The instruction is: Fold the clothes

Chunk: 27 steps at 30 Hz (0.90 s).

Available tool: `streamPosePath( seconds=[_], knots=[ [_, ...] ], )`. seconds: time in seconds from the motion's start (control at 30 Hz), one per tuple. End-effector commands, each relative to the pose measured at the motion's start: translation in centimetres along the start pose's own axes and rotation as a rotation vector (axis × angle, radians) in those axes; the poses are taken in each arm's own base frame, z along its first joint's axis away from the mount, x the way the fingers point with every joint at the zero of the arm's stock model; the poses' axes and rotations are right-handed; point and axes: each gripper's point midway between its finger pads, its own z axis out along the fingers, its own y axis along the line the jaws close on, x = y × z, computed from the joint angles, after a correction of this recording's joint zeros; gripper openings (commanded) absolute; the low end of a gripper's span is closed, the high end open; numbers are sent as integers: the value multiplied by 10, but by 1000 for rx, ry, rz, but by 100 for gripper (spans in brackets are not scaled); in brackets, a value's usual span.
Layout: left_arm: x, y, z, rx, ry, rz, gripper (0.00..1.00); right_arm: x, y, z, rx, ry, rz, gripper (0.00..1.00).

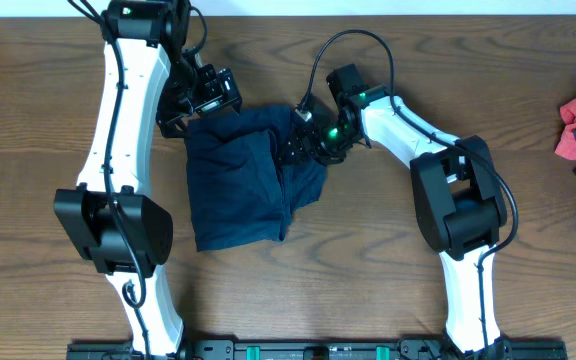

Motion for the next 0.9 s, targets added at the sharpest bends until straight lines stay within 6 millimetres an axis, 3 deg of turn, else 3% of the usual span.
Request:
streamPosePath(
  seconds=[0.0,0.17,0.4,0.87],
  knots=[
    [-1,0,-3,-2,-10,15,98,8,-9,5,-27,29,15,94],
    [-1,0,-4,-1,-9,31,98,8,-4,-10,-126,23,-29,94],
    [-1,0,-4,-2,-10,30,98,7,-16,-23,-127,8,-7,95],
    [-1,0,-4,-1,-9,29,98,17,13,-7,-199,48,-114,99]
  ],
)
